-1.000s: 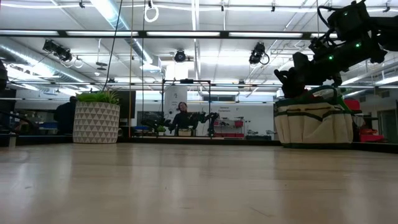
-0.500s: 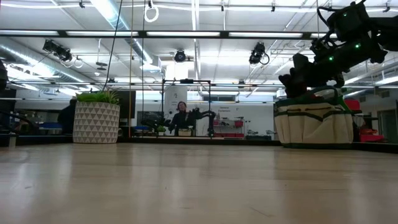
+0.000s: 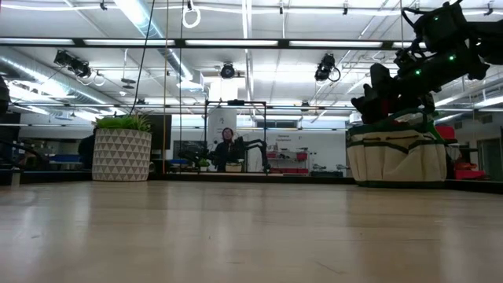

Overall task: Pick & Place Garden tools in Gardening bag
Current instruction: Put the red gloves into the brown gardening bag, then return to Home Position

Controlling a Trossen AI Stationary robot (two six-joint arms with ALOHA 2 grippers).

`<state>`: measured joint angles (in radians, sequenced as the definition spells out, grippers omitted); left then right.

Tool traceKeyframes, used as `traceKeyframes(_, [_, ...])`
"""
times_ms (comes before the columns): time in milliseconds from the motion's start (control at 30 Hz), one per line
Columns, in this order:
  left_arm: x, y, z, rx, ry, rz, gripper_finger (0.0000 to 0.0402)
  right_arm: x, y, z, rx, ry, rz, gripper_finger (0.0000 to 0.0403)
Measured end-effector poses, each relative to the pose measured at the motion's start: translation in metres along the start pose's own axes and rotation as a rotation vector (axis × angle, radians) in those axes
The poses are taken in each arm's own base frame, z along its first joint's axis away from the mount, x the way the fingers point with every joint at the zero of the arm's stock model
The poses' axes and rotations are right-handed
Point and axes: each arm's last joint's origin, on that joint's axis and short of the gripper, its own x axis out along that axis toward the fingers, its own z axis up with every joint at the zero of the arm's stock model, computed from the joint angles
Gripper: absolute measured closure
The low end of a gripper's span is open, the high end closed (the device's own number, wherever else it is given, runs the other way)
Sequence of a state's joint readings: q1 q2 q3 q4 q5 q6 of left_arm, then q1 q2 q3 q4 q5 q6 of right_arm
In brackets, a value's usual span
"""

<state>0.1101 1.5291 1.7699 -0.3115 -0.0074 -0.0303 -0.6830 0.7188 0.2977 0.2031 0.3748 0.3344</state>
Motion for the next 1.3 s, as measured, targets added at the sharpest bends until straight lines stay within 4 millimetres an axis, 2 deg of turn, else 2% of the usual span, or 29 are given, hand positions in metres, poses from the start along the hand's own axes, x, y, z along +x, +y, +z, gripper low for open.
traceKeyframes(267, [0.000,0.000,0.000,0.000,0.000,0.000,0.0280,-0.003,0.004,0.009,-0.005,-0.066,0.097,0.0057])
traceKeyframes(600, [0.000,0.000,0.000,0.000,0.000,0.000,0.0280,-0.009,0.006,0.017,-0.010,-0.129,0.176,0.0054])
traceKeyframes(1067, [0.000,0.000,0.000,-0.001,0.000,0.000,0.0280,-0.023,0.007,0.031,-0.026,-0.227,0.256,0.0111])
traceKeyframes(1300, [0.000,0.000,0.000,-0.010,0.000,0.000,0.0280,-0.030,0.014,0.055,-0.153,-0.155,0.278,0.0164])
